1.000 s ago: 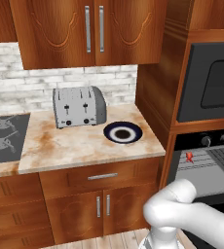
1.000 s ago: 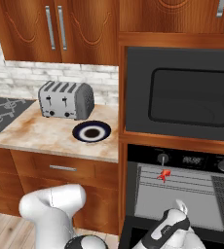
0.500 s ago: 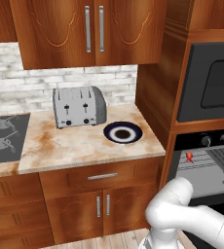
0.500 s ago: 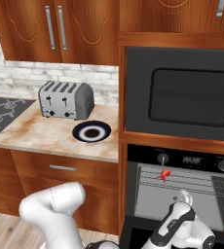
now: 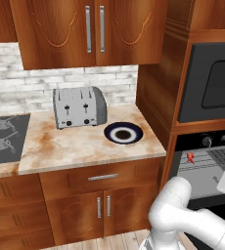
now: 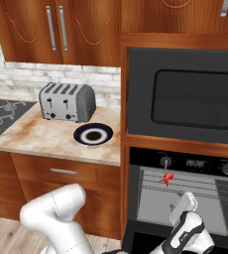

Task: Take the fish from the oven and place it on the plate on the counter.

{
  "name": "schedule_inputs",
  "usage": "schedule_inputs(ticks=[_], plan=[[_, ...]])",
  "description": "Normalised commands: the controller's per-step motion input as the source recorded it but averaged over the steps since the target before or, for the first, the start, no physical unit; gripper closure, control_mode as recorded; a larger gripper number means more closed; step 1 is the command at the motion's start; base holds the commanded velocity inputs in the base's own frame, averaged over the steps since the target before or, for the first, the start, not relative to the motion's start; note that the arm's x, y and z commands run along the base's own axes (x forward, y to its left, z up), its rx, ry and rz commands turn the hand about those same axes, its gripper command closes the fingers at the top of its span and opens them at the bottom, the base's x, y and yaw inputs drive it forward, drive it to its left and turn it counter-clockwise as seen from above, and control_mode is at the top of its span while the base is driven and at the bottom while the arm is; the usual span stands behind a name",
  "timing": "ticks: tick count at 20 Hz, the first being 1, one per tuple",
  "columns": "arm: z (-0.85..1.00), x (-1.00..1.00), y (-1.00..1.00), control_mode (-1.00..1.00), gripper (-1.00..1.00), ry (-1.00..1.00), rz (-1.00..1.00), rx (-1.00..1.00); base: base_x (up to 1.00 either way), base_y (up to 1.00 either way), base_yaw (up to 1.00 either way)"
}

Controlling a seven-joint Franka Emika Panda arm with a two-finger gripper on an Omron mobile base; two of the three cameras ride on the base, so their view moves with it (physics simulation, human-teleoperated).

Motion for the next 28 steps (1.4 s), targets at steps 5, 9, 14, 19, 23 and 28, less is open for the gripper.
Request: schedule_inputs(ticks=[5, 9, 14, 19, 23, 28], plan=[[-0.08, 0.55, -0.17, -1.00, -1.00, -0.27, 0.02, 0.20, 0.00, 0.00, 0.00], [-0.43, 0.22, -0.20, -1.00, -1.00, -0.20, 0.02, 0.14, 0.00, 0.00, 0.00], [-0.65, 0.00, -0.18, -1.00, -1.00, -0.14, 0.01, 0.10, 0.00, 0.00, 0.00], [-0.64, 0.27, -0.09, -1.00, -1.00, -0.03, 0.00, 0.04, 0.00, 0.00, 0.00], [-0.65, 0.36, -0.04, -1.00, -1.00, 0.06, 0.00, 0.00, 0.00, 0.00, 0.00], [-0.74, 0.25, -0.07, -1.00, -1.00, 0.08, 0.00, -0.01, 0.00, 0.00, 0.00]])
